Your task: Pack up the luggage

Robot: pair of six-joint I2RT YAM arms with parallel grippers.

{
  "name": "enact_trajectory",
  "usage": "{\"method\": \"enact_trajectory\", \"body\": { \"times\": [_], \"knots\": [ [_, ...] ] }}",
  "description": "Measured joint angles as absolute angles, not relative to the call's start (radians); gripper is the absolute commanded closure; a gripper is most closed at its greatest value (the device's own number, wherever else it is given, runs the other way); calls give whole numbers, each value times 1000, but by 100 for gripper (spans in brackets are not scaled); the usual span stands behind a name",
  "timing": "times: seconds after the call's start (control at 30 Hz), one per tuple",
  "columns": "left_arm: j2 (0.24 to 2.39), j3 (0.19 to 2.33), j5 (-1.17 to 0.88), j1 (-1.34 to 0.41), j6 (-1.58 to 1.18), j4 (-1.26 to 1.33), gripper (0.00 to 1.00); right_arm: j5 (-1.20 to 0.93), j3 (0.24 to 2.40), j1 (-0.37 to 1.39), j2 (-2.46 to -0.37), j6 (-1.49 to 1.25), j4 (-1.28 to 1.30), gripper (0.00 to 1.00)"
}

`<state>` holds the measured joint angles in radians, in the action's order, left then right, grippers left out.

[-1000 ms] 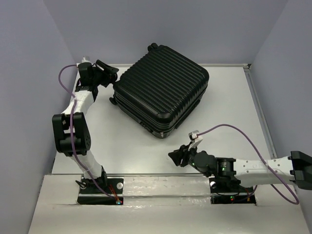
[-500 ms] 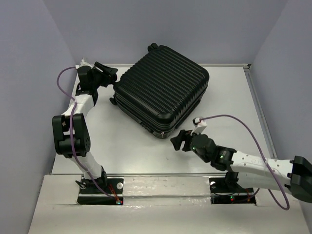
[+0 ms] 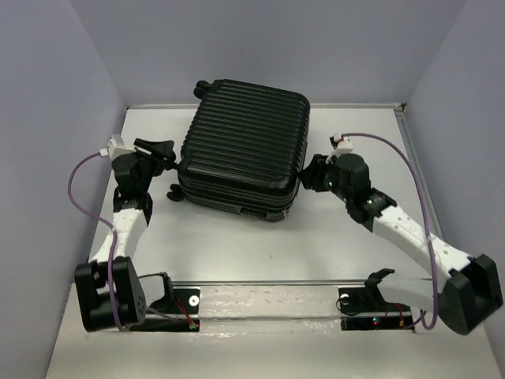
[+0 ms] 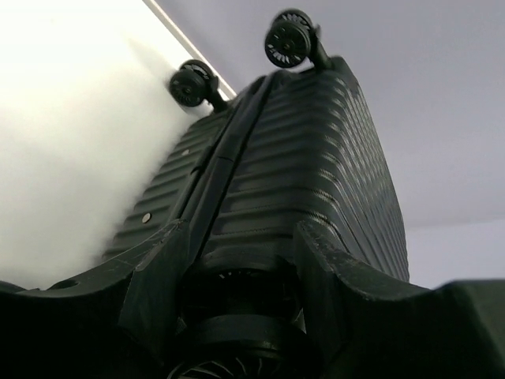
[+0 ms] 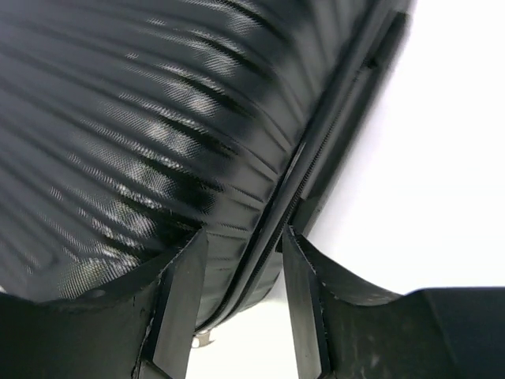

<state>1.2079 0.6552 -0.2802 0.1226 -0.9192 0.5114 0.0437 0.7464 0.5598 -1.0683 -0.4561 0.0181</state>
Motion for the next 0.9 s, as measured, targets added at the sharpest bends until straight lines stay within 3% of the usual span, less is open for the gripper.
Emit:
{"method": "enact_trajectory", "body": {
  "times": [0.07, 0.17, 0.2, 0.23, 0.3, 0.37, 0.4, 0.47, 0.5, 0.57, 0.67, 0.8, 0.9],
  "knots": [
    [1120, 585, -237, 139, -913, 526, 94, -20, 854, 510, -1193, -421, 23, 49],
    [984, 486, -176, 157, -900, 530, 94, -93, 1034, 463, -1396, -384, 7, 29],
    [938, 459, -157, 163, -896, 524, 94, -108, 1073, 453, -1443, -379, -7, 29],
    [910, 447, -144, 165, -891, 516, 94, -135, 1125, 445, -1485, -382, -19, 20],
    [878, 440, -163, 162, -888, 495, 94, -225, 1200, 456, -1527, -387, -41, 16],
    [869, 442, -205, 143, -884, 481, 94, -266, 1206, 493, -1506, -376, -49, 19],
    [870, 447, -237, 133, -883, 474, 94, -278, 1189, 502, -1479, -372, -52, 34],
    [873, 457, -271, 119, -879, 463, 94, -298, 1094, 528, -1357, -353, -55, 47],
    [874, 467, -292, 113, -875, 448, 94, -301, 1049, 533, -1303, -350, -65, 65],
    [874, 483, -319, 107, -864, 420, 94, -304, 896, 531, -1136, -333, -91, 76],
    [874, 512, -337, 107, -846, 371, 94, -276, 704, 530, -1011, -327, -142, 76],
    [874, 538, -347, 107, -828, 318, 94, -229, 577, 492, -1085, -321, -168, 55],
    [874, 542, -349, 107, -820, 308, 94, -234, 555, 416, -1178, -302, -189, 51]
  ]
}}
